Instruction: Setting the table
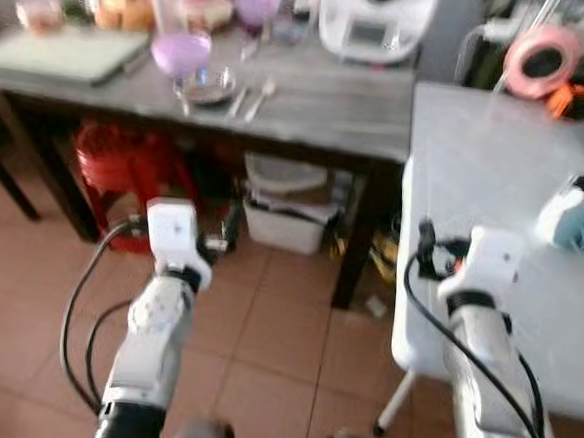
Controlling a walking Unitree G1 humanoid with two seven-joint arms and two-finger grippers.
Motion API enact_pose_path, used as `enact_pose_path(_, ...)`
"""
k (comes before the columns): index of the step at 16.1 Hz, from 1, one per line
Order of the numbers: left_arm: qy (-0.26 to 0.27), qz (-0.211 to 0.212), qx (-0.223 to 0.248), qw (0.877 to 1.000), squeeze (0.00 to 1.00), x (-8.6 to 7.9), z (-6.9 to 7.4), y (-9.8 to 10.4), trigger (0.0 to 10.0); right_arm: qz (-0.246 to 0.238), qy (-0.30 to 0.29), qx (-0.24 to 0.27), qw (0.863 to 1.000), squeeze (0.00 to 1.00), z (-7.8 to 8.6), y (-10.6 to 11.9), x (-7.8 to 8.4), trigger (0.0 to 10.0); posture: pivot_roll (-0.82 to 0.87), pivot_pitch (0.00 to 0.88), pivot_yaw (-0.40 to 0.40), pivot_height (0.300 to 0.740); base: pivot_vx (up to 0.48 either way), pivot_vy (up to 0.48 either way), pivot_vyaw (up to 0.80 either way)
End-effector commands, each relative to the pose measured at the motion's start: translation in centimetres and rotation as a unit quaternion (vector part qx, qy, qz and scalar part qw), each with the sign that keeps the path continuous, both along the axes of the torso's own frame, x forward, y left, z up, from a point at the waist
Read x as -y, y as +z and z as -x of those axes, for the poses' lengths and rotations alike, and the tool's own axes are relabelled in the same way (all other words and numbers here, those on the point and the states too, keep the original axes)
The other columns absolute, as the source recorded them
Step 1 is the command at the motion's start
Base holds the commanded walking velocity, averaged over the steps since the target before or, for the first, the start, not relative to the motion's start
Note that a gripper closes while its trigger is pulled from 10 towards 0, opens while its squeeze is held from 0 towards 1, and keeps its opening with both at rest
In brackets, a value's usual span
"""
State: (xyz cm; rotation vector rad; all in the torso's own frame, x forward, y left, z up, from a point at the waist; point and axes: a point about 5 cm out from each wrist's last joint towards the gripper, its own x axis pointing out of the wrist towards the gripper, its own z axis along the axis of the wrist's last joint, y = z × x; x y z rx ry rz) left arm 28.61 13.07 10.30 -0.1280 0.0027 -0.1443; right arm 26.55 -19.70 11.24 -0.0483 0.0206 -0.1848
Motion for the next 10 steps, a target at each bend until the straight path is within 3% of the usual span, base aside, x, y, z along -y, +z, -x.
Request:
enact_pose_path(1, 0.003, -0.009, 0.001, 1.000, 0.00, -0.31, -0.14, 0.19, 10.0, -0.002, 0.003, 0.004, 1.000, 0.00, -0.09, 0.19, -0.22, 10.0, -0.05, 0.000, 0.007, 0.740, -0.251, 0.000, 0.00)
enact_pose_path(3, 0.003, -0.010, 0.001, 1.000, 0.00, -0.33, -0.10, 0.17, 10.0, -0.003, 0.002, 0.003, 1.000, 0.00, -0.05, 0.14, -0.20, 10.0, -0.05, 0.000, 0.006, 0.740, -0.244, 0.000, 0.00)
enact_pose_path(6, 0.003, -0.006, 0.005, 1.000, 0.00, -0.40, 0.12, 0.01, 10.0, -0.007, 0.003, 0.001, 1.000, 0.00, -0.02, -0.13, -0.43, 10.0, -0.05, 0.000, 0.007, 0.740, 0.000, 0.000, 0.00)
enact_pose_path(10, 0.018, 0.002, 0.002, 1.000, 0.00, -0.66, 0.20, -0.14, 10.0, -0.008, 0.004, -0.001, 1.000, 0.00, -0.10, -0.22, -0.57, 10.0, -0.05, 0.000, 0.008, 0.740, 0.000, 0.000, -0.80)
